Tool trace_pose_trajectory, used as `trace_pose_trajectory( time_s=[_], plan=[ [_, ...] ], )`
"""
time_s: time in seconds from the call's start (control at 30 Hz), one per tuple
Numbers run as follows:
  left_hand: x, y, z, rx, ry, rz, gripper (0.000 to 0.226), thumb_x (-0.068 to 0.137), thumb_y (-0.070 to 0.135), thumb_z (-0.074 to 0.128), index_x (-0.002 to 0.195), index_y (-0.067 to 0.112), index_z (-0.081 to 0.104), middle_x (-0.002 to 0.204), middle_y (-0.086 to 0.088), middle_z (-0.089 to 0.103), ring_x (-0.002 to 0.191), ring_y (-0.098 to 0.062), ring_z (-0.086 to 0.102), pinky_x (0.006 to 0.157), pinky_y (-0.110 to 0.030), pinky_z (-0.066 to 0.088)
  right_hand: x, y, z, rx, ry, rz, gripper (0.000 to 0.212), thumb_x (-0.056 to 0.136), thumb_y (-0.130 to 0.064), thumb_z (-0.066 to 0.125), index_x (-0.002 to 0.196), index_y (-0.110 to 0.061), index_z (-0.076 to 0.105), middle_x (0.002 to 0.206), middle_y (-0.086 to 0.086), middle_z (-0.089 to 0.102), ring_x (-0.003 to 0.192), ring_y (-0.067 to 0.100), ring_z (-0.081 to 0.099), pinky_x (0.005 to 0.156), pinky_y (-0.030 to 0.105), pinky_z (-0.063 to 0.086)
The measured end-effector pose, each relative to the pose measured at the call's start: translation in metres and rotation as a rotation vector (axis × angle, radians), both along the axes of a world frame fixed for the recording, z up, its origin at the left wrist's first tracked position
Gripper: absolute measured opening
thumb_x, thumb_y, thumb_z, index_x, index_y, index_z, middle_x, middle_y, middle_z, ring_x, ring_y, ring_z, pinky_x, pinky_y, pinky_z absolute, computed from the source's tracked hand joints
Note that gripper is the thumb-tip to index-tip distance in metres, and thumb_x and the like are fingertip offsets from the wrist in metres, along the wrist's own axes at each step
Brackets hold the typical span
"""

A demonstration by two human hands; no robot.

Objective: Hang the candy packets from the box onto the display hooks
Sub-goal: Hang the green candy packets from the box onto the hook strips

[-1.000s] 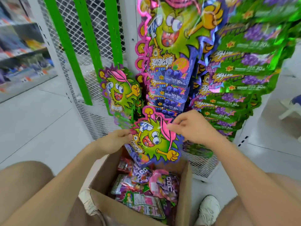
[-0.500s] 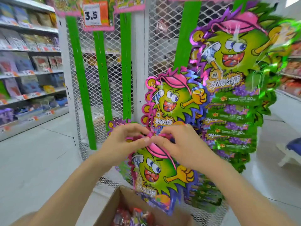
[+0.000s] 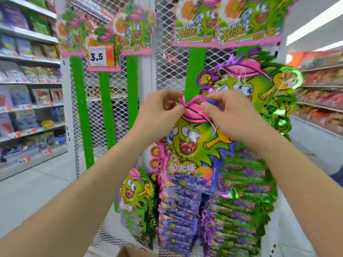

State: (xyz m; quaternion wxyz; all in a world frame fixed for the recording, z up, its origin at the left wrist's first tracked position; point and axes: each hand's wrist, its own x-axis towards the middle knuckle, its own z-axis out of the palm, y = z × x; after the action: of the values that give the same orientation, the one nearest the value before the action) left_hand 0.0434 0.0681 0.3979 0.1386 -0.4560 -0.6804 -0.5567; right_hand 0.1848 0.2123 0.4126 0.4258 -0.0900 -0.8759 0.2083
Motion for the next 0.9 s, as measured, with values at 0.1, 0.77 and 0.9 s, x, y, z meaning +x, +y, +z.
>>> trace_pose_trajectory(
  time_s=[0.1, 0.77, 0.9],
  plan=[
    [0.002, 0.023, 0.025, -0.043, -0.051, -0.003, 0.04, 0.091, 0.02, 0.066, 0.132, 0.02, 0.068, 0.116, 0.01, 0.072, 0.105, 0.0, 0.066, 0.1, -0.026, 0.054, -0.006, 0.01, 0.021, 0.103, 0.211, -0.143, 0.014, 0.088, -0.032, 0.08, 0.099, -0.023, 0.078, 0.078, -0.008, 0.07, 0.075, 0.007, 0.069, 0.075, 0.026, 0.054],
    [-0.038, 0.048, 0.05, -0.153, -0.328, -0.214, 0.045, 0.066, 0.066, 0.081, 0.098, 0.036, 0.085, 0.113, -0.002, 0.081, 0.122, -0.03, 0.07, 0.112, -0.056, 0.05, -0.058, 0.031, 0.041, 0.258, 0.363, -0.157, 0.014, 0.091, -0.032, 0.078, 0.09, -0.018, 0.081, 0.083, -0.002, 0.077, 0.081, 0.021, 0.071, 0.085, 0.034, 0.049],
    [-0.041, 0.053, 0.046, -0.117, -0.354, -0.232, 0.044, 0.067, 0.067, 0.08, 0.096, 0.034, 0.084, 0.117, -0.005, 0.079, 0.126, -0.034, 0.067, 0.114, -0.059, 0.047, -0.053, 0.025, 0.043, 0.279, 0.326, -0.262, 0.02, 0.095, -0.04, 0.075, 0.097, -0.021, 0.079, 0.09, -0.003, 0.074, 0.089, 0.018, 0.064, 0.079, 0.03, 0.041]
  ],
)
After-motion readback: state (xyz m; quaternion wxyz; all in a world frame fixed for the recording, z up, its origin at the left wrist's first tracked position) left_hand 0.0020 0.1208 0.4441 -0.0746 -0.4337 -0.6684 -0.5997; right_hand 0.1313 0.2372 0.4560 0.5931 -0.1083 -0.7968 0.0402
